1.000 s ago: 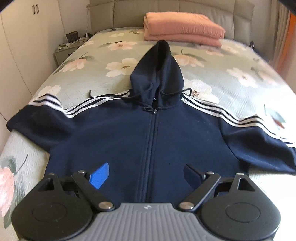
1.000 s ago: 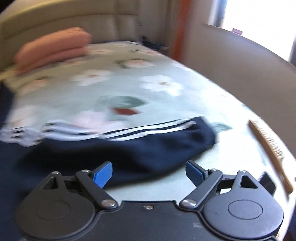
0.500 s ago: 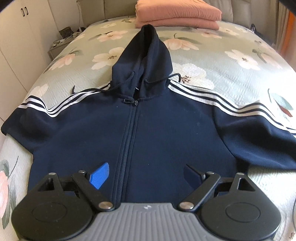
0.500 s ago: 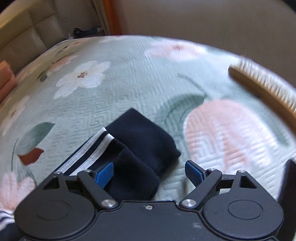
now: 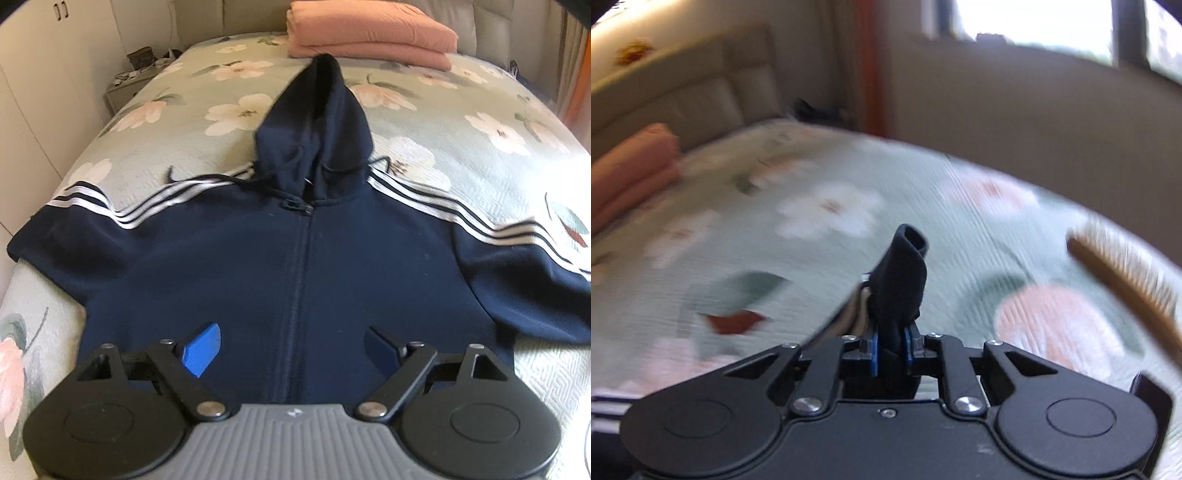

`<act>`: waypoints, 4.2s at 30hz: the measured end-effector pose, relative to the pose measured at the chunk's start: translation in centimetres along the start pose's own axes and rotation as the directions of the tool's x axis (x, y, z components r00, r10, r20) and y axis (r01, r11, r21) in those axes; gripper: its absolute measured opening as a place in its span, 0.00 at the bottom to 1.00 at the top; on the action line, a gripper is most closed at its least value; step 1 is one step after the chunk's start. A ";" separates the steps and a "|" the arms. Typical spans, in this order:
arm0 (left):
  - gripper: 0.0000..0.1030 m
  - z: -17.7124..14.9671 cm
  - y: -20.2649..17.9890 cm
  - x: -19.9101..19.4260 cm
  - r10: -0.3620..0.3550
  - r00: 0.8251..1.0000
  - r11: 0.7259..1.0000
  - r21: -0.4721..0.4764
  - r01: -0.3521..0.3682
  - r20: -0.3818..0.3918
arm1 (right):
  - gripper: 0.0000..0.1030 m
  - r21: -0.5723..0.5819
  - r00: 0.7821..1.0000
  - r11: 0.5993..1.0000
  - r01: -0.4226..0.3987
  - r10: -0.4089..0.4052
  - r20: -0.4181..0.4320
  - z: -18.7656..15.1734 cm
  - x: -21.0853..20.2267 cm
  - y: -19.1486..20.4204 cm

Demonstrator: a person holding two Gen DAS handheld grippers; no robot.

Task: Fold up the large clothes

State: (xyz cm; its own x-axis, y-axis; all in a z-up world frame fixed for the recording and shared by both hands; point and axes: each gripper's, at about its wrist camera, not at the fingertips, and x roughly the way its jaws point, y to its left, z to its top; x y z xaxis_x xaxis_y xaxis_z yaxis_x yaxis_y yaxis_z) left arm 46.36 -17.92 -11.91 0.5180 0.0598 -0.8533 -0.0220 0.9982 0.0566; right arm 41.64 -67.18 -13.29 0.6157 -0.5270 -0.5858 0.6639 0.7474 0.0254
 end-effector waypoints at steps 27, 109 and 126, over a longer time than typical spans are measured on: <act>0.76 4.1 10.8 10.6 -0.318 0.946 0.947 -0.077 0.313 -0.062 | 0.66 -0.304 0.893 0.875 -0.375 0.254 -0.371 -15.3 -11.7 28.2; 0.60 5.3 62.8 18.4 0.033 0.999 0.559 -0.829 0.012 0.037 | 0.46 -0.452 0.857 0.782 -0.429 0.195 -0.476 -20.8 -16.8 41.9; 0.06 8.2 42.0 2.0 0.080 0.871 0.978 -0.208 0.026 0.485 | 0.46 -0.424 0.863 0.813 -0.398 0.175 -0.475 -20.1 -17.8 38.0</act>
State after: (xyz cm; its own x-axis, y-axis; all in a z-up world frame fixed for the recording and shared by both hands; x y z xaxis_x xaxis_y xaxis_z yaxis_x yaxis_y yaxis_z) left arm 53.46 24.01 -6.99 0.8638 0.1269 -0.4875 -0.1859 0.9797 -0.0745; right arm 47.39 -21.27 -18.24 0.4456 -0.1321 -0.8854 0.1150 0.9893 -0.0898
